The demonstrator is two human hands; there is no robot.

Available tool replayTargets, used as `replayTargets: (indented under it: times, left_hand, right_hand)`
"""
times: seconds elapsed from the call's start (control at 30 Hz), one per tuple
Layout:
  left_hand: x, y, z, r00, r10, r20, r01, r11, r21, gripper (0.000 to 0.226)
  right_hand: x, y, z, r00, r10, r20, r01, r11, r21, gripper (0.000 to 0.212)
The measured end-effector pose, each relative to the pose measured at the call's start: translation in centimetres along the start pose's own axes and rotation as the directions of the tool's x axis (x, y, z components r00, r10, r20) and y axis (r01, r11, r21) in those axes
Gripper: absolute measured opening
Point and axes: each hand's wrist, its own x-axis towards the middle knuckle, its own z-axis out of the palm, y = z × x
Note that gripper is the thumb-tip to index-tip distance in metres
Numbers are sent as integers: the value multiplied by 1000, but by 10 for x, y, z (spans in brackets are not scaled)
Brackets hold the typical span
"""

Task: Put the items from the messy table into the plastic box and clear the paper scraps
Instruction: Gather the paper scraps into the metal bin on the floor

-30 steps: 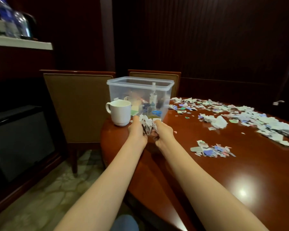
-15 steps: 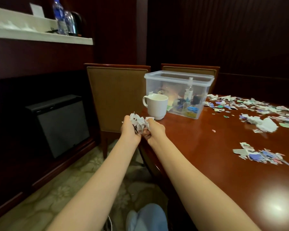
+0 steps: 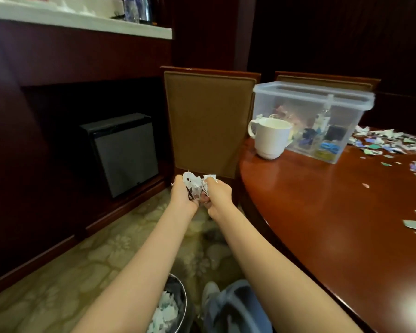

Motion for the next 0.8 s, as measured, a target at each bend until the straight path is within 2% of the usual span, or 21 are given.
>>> replayTargets:
  times: [0.1, 0.27, 0.4, 0.6, 0.7, 0.8]
  left_hand:
    - [5, 1, -25, 998, -18, -56, 17, 1000, -7, 32]
    - [21, -1, -70, 994, -53, -96, 53, 999, -1, 36]
    - [38, -9, -109, 984, -105, -146, 112, 993, 35, 34]
    - [56, -19, -157, 956, -107, -275, 143, 983, 115, 37]
    - [60, -23, -180, 926, -149, -346, 205, 970, 130, 33]
    - [68, -30, -197, 917, -179, -357, 220, 972, 76, 36]
  right_hand:
    - [3, 22, 9, 994, 99, 35, -96, 993, -72, 27]
    - [6, 63, 21, 962, 244, 122, -237, 969, -70, 28]
    - [12, 99, 29, 935, 322, 147, -304, 944, -131, 27]
    - [21, 148, 37, 906, 404, 129, -364, 897, -253, 26]
    - [20, 168, 39, 896, 429, 116, -374, 869, -322, 26]
    - [23, 192, 39, 888, 456, 62, -392, 820, -416, 23]
